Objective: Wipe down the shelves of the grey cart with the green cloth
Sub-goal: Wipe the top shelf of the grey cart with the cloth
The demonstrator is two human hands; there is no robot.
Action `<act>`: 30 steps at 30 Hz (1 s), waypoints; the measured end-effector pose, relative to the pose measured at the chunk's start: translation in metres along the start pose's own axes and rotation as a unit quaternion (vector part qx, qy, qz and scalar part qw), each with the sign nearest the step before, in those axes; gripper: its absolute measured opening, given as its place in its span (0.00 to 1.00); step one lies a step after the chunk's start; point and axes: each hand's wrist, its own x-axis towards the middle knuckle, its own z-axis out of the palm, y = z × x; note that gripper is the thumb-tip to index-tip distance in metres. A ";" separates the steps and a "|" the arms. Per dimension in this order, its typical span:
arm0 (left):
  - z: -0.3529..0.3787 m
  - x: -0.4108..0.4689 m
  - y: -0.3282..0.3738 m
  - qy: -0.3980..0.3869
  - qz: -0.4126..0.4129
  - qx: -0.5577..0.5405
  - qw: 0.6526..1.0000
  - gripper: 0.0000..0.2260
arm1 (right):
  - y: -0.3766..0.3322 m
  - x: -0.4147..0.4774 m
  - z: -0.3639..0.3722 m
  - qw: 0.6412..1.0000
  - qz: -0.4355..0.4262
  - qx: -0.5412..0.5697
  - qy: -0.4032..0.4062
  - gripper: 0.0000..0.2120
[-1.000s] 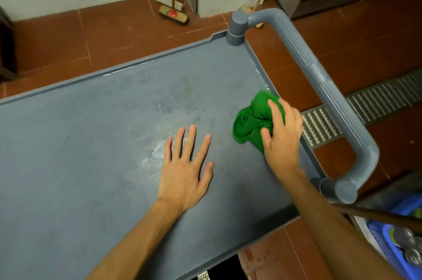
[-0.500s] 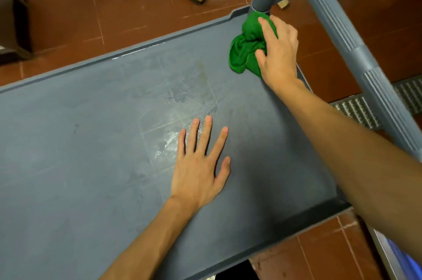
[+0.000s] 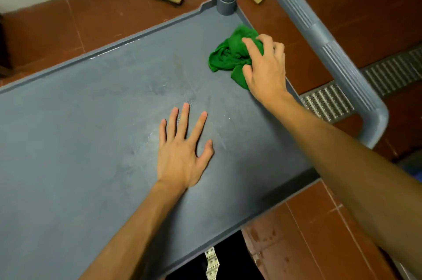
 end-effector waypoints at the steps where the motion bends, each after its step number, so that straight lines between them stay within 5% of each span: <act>1: 0.000 0.000 0.000 0.000 -0.002 -0.002 1.000 0.28 | 0.003 -0.011 -0.002 1.000 0.002 -0.010 -0.003 0.26; 11: -0.005 -0.002 0.003 0.000 -0.003 0.001 1.000 0.28 | 0.018 -0.138 -0.037 0.993 0.078 -0.086 -0.036 0.26; 22: -0.036 -0.020 -0.013 -0.015 0.009 -0.080 0.997 0.29 | 0.013 -0.201 -0.062 0.970 0.181 -0.091 -0.134 0.41; 26: -0.060 -0.041 -0.099 0.106 -0.118 -0.065 0.985 0.27 | 0.010 -0.197 -0.056 0.968 0.215 -0.060 -0.116 0.42; 30: -0.074 -0.088 -0.198 0.125 -0.292 -0.001 0.948 0.29 | 0.008 -0.181 -0.042 0.959 0.279 0.030 -0.048 0.42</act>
